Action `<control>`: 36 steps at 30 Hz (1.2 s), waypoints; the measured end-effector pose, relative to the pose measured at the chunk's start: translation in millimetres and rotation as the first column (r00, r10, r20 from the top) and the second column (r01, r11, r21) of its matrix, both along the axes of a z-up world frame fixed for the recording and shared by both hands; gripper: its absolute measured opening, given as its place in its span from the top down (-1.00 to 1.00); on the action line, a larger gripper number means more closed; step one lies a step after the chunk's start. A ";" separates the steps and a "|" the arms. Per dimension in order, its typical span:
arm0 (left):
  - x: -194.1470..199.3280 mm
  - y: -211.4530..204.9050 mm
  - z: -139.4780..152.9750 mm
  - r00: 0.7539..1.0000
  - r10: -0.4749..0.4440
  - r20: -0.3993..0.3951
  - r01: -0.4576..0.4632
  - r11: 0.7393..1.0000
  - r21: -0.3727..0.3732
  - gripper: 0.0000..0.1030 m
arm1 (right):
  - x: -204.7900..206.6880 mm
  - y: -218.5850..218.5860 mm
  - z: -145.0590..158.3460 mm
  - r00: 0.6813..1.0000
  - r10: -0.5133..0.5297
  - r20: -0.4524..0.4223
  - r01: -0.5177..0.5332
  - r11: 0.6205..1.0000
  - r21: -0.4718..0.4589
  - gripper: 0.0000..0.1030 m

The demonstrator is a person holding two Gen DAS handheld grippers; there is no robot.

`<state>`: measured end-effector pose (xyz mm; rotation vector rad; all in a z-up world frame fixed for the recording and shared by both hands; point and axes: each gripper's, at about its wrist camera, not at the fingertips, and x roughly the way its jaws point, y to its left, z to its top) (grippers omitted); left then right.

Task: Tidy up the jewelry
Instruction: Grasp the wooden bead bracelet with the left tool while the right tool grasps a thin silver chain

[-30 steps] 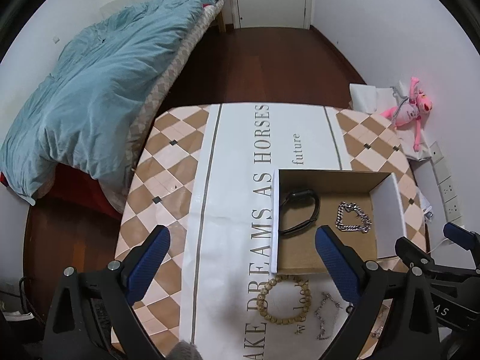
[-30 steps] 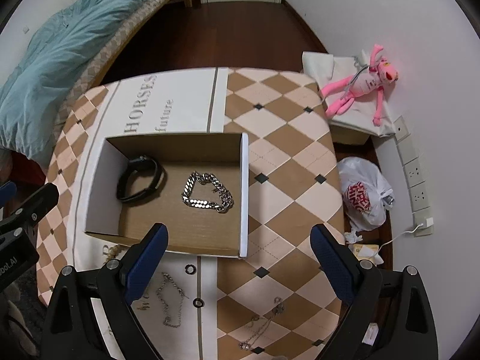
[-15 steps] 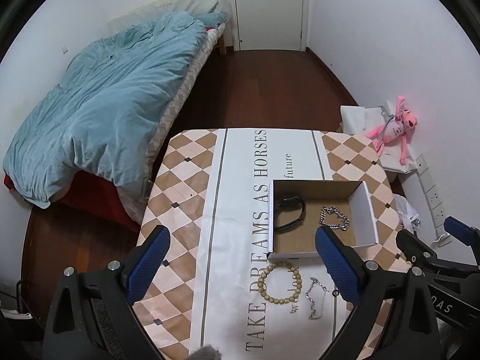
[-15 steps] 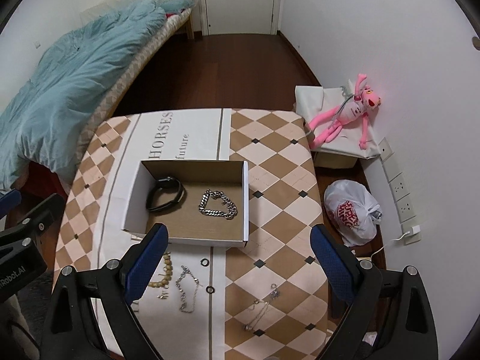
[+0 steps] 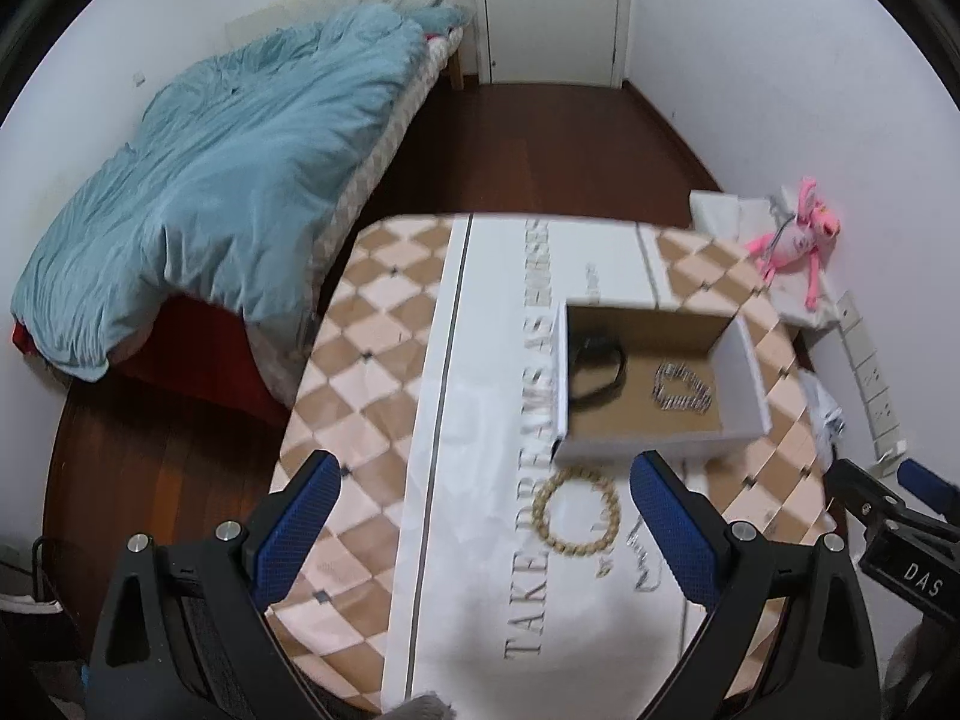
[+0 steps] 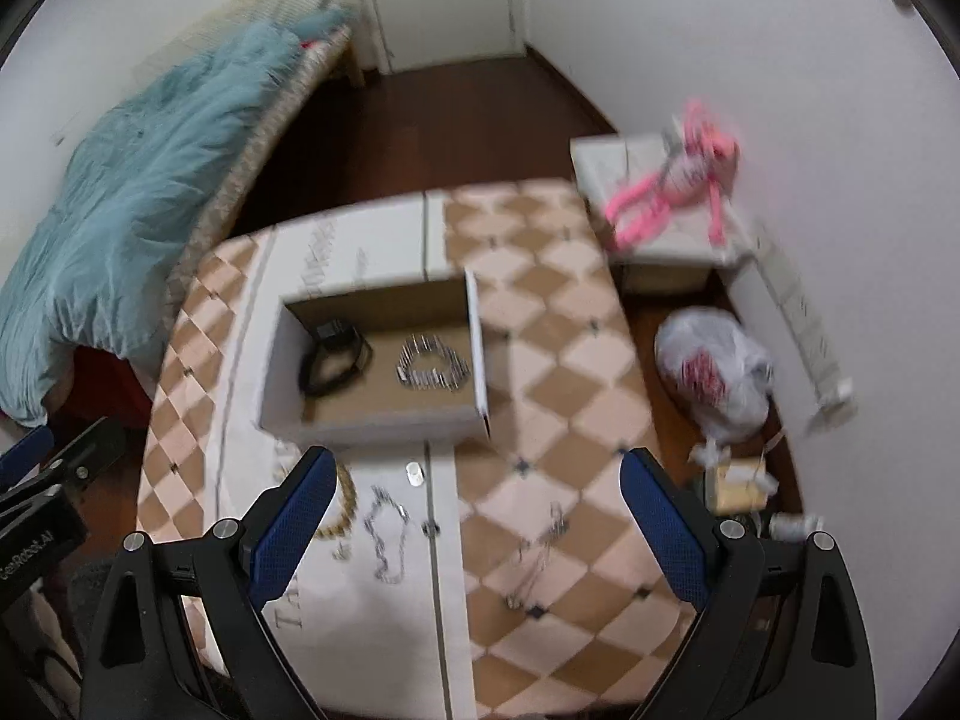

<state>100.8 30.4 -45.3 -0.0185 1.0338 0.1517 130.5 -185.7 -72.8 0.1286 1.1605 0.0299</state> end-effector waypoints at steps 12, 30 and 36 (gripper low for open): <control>-16.2 19.2 -98.9 0.975 0.072 -0.208 -0.058 0.996 0.068 -0.92 | -18.7 44.7 -117.6 0.977 0.109 -0.183 -0.091 0.990 0.108 -0.47; -4.4 35.6 -123.2 0.966 0.086 -0.246 -0.071 0.995 0.068 -0.92 | -24.2 83.1 -135.4 0.971 0.211 -0.113 -0.213 0.977 -0.010 0.87; 17.2 25.0 -127.4 0.967 0.033 -0.254 -0.043 0.999 -0.033 -0.90 | -19.2 44.6 -102.1 0.992 0.110 -0.065 -0.106 0.993 0.058 0.87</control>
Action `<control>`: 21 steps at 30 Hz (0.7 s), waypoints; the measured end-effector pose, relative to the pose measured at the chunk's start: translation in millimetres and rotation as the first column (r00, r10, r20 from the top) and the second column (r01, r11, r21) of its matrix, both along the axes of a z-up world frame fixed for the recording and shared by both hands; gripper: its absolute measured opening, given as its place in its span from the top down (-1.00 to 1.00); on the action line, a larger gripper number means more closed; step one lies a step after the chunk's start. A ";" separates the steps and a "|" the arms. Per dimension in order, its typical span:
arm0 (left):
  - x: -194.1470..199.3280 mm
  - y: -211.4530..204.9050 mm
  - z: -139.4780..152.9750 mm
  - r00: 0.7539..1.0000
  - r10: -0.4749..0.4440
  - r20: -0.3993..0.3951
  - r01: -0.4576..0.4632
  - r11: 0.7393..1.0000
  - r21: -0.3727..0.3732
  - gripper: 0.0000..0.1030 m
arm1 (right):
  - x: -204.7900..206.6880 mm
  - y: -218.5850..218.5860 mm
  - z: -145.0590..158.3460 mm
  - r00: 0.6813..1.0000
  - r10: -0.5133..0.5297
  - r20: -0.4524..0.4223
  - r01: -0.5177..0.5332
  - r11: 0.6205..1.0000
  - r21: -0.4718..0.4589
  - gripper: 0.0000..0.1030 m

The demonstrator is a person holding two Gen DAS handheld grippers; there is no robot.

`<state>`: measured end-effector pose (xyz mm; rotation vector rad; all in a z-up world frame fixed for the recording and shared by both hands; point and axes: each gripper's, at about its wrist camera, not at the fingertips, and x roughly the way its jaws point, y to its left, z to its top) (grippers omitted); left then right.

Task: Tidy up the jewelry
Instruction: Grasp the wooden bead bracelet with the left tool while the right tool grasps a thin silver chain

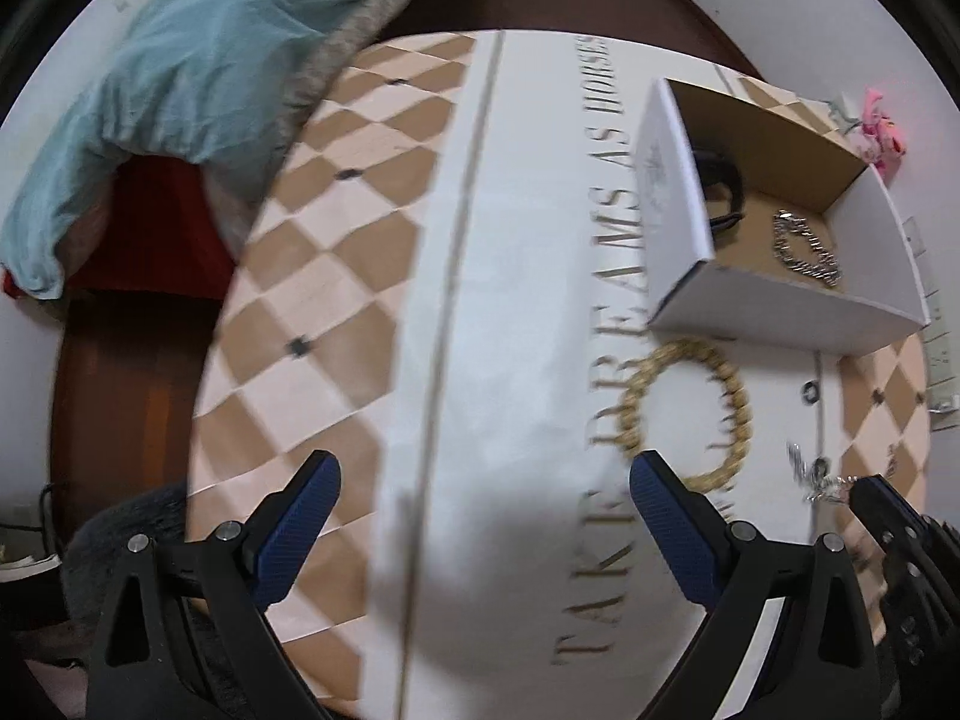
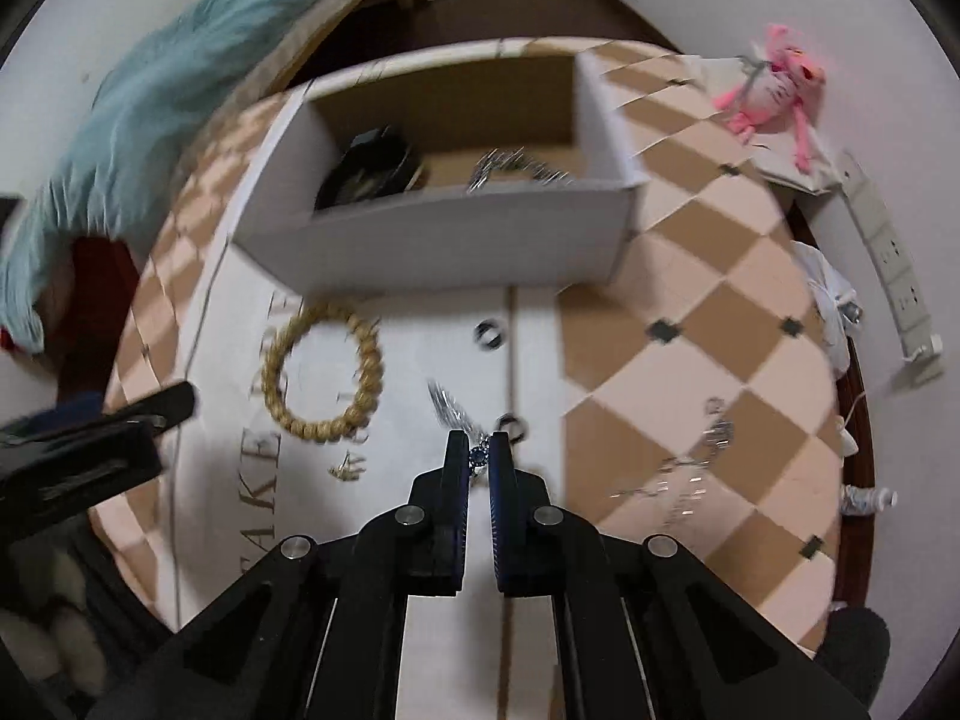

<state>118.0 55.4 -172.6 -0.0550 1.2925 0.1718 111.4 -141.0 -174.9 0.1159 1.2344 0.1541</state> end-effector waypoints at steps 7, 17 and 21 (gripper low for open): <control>26.6 -26.7 -22.3 0.994 -0.104 -0.039 0.102 0.994 -0.038 -0.23 | 14.9 -14.2 1.5 0.998 -0.062 -0.005 0.062 0.998 0.009 0.87; 31.4 -52.7 -31.4 0.975 -0.223 -0.020 0.221 0.973 -0.058 0.86 | 20.4 -29.7 1.0 0.995 -0.102 -0.013 0.102 0.994 0.028 0.87; 24.7 -52.1 -21.9 0.976 -0.219 0.008 0.218 0.972 -0.091 0.87 | 21.3 -31.5 10.9 0.995 -0.098 -0.002 0.098 0.994 0.046 0.87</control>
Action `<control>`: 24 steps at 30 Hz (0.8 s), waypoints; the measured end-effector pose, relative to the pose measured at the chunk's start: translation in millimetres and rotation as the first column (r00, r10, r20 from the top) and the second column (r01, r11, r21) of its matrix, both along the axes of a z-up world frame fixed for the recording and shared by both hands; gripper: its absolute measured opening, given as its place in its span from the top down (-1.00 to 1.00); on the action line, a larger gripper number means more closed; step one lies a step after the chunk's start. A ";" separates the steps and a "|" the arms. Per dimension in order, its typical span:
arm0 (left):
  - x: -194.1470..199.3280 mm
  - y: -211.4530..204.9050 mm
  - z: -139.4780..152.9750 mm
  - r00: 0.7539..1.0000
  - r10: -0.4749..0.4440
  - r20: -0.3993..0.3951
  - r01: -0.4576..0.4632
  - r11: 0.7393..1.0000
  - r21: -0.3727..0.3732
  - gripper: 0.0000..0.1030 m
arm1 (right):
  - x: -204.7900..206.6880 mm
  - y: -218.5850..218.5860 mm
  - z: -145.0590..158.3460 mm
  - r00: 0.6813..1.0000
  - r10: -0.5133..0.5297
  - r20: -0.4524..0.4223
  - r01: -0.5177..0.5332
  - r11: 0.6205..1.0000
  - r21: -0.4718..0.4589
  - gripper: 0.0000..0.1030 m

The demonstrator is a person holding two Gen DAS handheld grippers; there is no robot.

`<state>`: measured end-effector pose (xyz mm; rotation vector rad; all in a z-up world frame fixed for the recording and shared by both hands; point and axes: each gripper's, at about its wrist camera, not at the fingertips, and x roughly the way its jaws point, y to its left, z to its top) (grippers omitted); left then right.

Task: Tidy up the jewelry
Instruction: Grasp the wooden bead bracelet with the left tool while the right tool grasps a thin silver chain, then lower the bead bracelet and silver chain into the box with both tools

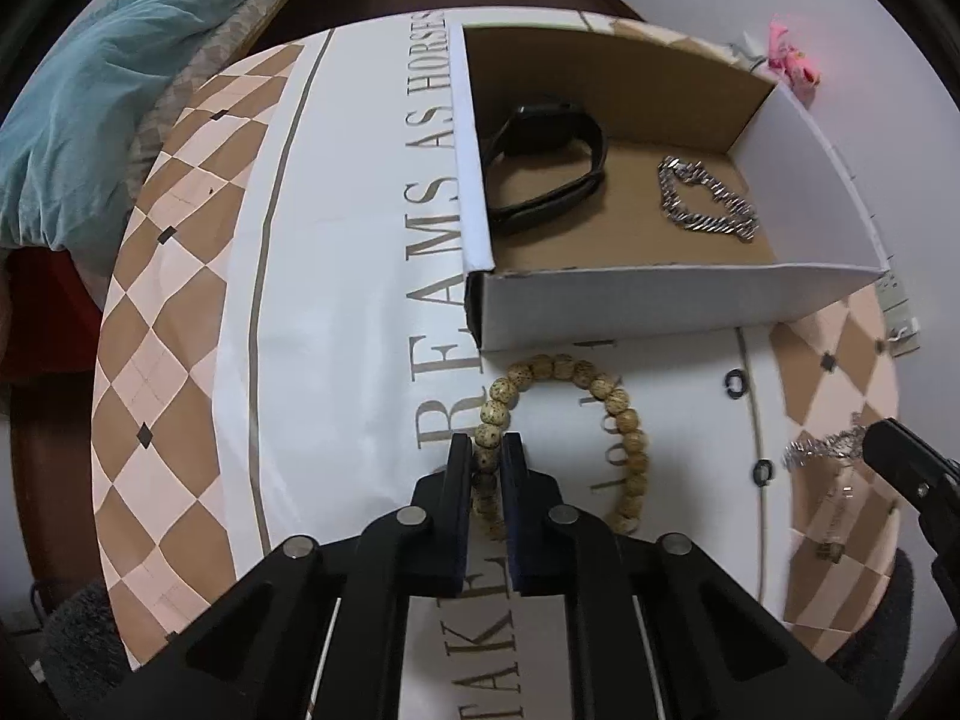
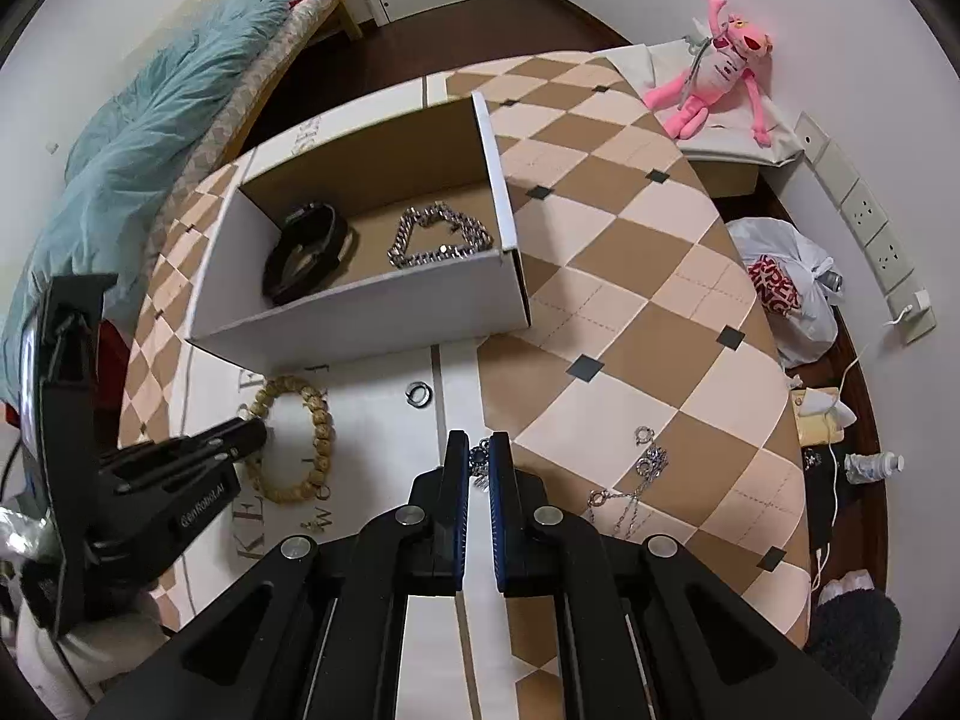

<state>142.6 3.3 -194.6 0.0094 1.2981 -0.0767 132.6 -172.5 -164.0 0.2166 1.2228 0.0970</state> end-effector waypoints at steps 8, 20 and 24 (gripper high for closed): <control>-10.7 9.4 49.1 0.997 0.005 0.075 0.002 0.995 -0.095 0.87 | 3.1 0.5 38.7 0.999 0.013 0.052 -0.017 0.997 0.075 0.87; 5.4 12.1 146.8 0.980 -0.004 0.201 0.055 0.966 -0.253 0.87 | 38.7 9.3 112.1 0.985 0.082 0.152 -0.108 0.980 0.168 0.88; 29.9 6.4 155.8 0.976 -0.022 0.216 0.078 0.963 -0.257 0.87 | 63.5 16.0 114.4 0.983 0.120 0.140 -0.142 0.977 0.157 0.88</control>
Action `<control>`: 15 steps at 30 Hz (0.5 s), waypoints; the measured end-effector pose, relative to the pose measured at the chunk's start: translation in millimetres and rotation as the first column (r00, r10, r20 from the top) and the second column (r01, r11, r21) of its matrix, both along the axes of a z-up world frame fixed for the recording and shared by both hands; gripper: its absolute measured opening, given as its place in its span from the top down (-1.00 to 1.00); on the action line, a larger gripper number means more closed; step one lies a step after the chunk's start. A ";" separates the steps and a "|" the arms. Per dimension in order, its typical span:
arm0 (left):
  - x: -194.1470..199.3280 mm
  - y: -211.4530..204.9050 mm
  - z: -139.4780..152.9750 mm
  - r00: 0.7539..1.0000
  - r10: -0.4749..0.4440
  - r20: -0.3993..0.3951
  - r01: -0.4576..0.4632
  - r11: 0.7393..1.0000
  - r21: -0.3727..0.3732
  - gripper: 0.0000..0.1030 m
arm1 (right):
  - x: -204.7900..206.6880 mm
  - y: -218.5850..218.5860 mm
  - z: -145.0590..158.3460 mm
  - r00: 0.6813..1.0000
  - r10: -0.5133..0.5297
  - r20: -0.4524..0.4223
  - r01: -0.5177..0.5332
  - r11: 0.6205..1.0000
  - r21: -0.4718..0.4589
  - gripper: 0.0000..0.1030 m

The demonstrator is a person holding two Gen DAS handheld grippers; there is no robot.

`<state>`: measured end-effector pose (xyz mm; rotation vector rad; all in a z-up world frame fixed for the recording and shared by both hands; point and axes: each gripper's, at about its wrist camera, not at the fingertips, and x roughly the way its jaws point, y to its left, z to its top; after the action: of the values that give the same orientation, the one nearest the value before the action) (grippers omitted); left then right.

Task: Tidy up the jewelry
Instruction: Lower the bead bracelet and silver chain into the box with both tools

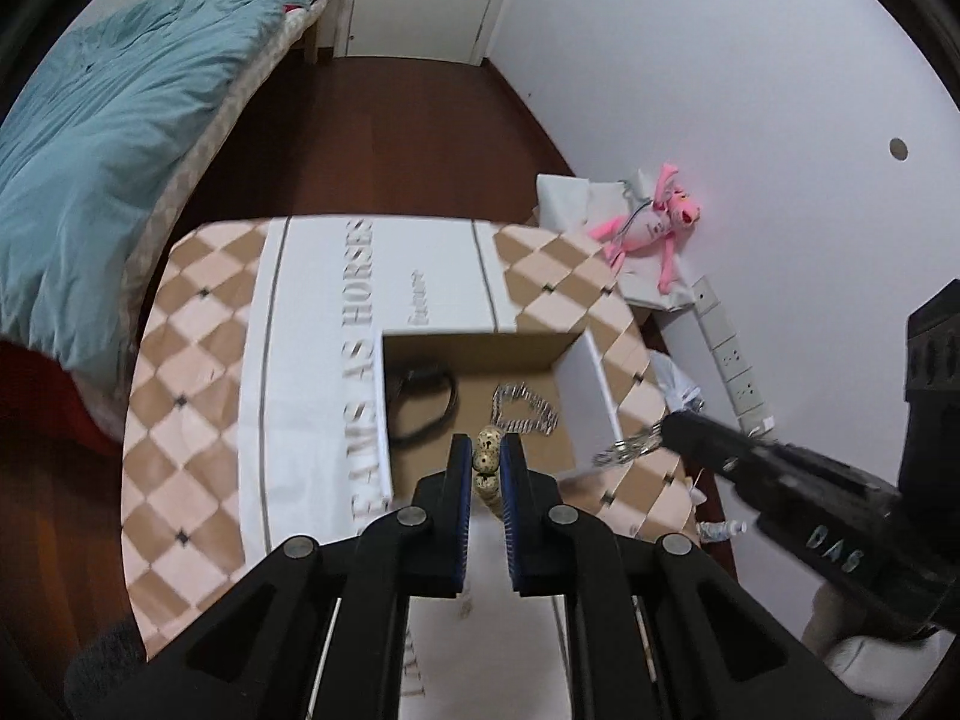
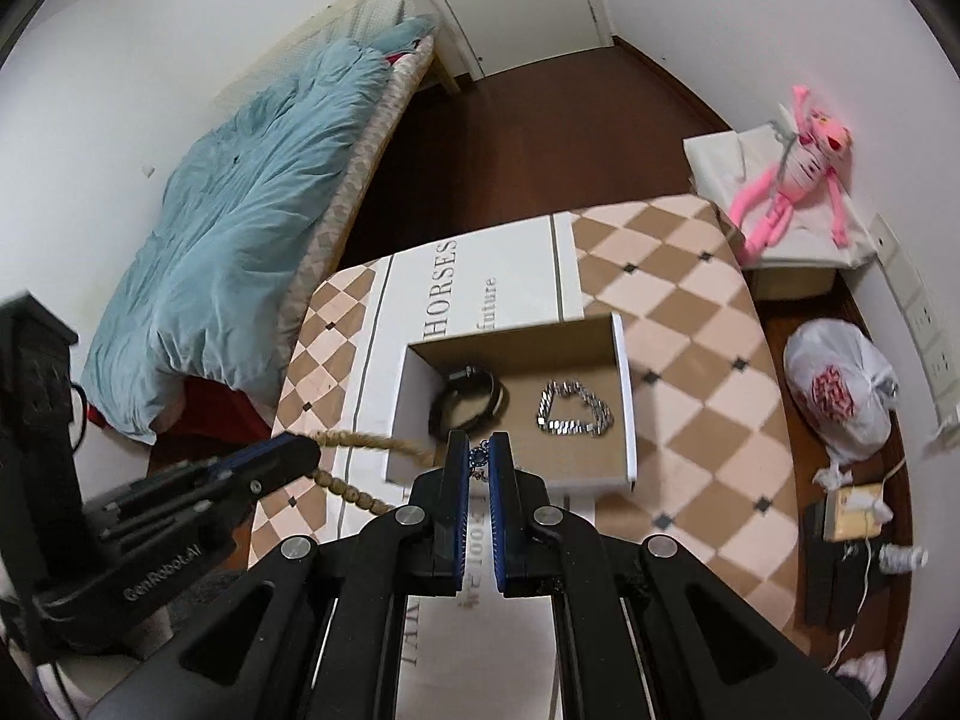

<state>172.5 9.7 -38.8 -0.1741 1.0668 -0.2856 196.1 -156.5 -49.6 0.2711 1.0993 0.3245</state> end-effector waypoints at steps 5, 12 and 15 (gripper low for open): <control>30.0 -8.7 -20.2 0.997 -0.031 -0.067 0.031 1.000 -0.001 0.87 | 25.7 4.2 -17.2 0.998 0.026 -0.062 -0.026 1.000 -0.009 0.88; 51.7 -13.2 -55.8 0.980 -0.035 -0.195 0.035 0.999 -0.007 0.83 | 45.9 2.0 -51.5 0.987 0.034 -0.157 -0.036 0.999 -0.014 0.87; 55.0 -10.1 -62.1 0.975 0.012 -0.220 -0.005 1.000 0.029 0.83 | 52.2 2.7 -62.9 0.979 0.048 -0.197 -0.052 0.999 -0.015 0.86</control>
<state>227.5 -0.4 -100.9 -0.1880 1.2895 -0.2471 248.3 -153.8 -112.5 0.2620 1.3058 0.3363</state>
